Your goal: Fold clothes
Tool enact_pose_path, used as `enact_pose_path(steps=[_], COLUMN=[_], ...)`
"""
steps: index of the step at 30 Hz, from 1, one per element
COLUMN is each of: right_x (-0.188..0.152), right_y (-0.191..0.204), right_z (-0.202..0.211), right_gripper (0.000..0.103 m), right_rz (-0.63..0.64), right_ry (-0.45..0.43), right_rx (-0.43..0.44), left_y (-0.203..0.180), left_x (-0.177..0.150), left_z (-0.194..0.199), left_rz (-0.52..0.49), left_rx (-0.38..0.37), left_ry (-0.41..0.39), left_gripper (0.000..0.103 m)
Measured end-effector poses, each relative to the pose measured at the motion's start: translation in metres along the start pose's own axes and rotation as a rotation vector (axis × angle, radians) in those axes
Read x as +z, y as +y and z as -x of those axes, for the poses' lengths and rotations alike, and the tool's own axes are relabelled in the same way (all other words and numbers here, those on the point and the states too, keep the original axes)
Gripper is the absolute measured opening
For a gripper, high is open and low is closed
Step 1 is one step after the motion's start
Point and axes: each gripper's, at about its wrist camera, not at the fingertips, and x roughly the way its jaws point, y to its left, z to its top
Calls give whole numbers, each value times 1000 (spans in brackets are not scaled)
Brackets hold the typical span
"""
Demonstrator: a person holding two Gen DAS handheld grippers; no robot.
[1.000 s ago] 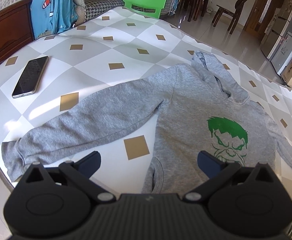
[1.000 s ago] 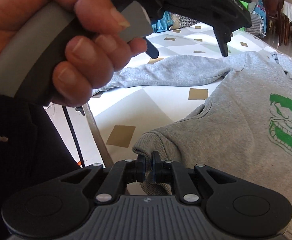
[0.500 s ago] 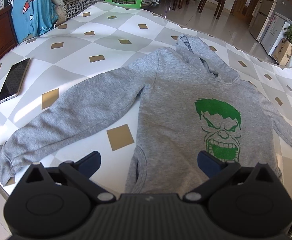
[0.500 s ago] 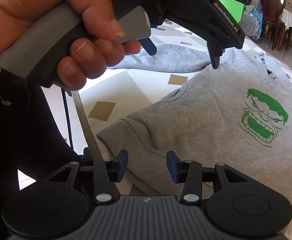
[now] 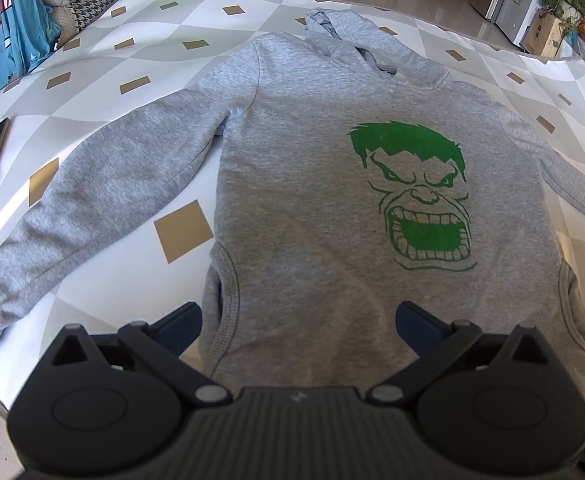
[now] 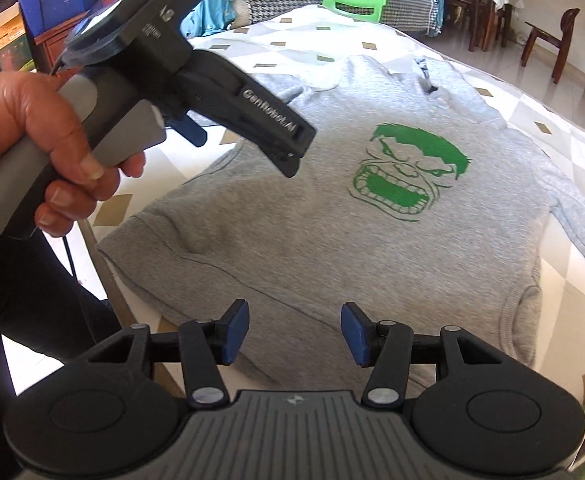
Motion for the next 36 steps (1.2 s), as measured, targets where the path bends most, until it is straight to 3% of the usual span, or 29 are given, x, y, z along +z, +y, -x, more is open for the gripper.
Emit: enact_pose_path(steps=[9, 15, 21, 27, 31, 36], right_x=[-2, -15, -35, -51, -57, -60], right_y=[-53, -96, -131, -142, -134, -121], right_z=[18, 25, 29, 24, 18, 8], right_gripper=[50, 51, 51, 51, 51, 51], right_rz=[-37, -200, -374, -404, -341, -277], right_ry=[48, 60, 68, 120, 154, 192], right_rx=[-66, -126, -174, -202, -218, -163], left_y=[-29, -40, -39, -39, -42, -45], left_x=[-12, -18, -16, -12, -10, -9], left_z=[-20, -41, -42, -44, -44, -41], left_rz=[-106, -157, -115, -76, -75, -77], left_rx=[15, 58, 55, 65, 74, 57], left_ry=[46, 99, 89, 95, 92, 83], left_gripper=[103, 103, 103, 103, 103, 103])
